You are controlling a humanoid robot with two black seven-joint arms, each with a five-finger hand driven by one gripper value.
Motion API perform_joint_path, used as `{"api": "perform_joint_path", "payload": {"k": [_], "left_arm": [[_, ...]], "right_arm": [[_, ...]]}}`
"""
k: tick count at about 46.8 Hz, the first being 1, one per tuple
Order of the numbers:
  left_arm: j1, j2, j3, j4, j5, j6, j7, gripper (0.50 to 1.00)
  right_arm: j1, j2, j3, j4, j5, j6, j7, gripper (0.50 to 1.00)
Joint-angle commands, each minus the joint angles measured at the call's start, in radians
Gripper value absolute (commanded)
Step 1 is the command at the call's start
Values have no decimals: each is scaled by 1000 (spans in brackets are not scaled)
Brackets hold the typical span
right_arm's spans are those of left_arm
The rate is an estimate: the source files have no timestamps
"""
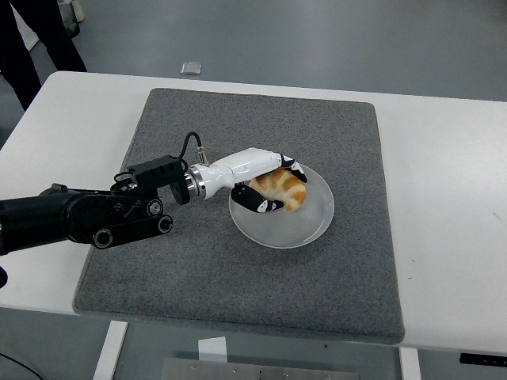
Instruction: Place the bread on the plate
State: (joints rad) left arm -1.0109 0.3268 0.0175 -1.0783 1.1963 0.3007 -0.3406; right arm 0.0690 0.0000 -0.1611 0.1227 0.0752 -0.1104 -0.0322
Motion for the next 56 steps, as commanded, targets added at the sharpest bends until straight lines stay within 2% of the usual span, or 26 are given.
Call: {"api": "perform_joint_path", "payload": {"k": [1,7,14,18,22,31,41,46,56], "left_arm": [[0,0,-1,0,0,0,2,846],[0,1,-1,0,-1,0,2,878],[6,9,-1,-5,-1,-2,2,887],[8,9,-1,-9,-1,-2,2,923],[5,12,-4,-15,-6,-2,2,930],[-6,40,-68,-40,-101,-25,2,977],[-29,67,-197,-48,-152,-106,6,984],[-49,84,-278,-45,-194,-164,11,984],[-185,143,-332,-15,-383,-271,15,986]], "right_arm": [[0,0,0,0,0,0,0,952],[0,0,0,0,0,0,0,952],[0,0,0,0,0,0,0,952],[0,0,0,0,0,0,0,952],[0,0,0,0,0,0,0,952],[0,0,0,0,0,0,0,952],[0,0,0,0,0,0,0,952],[0,0,0,0,0,0,0,952],[0,0,0,0,0,0,0,952]]}}
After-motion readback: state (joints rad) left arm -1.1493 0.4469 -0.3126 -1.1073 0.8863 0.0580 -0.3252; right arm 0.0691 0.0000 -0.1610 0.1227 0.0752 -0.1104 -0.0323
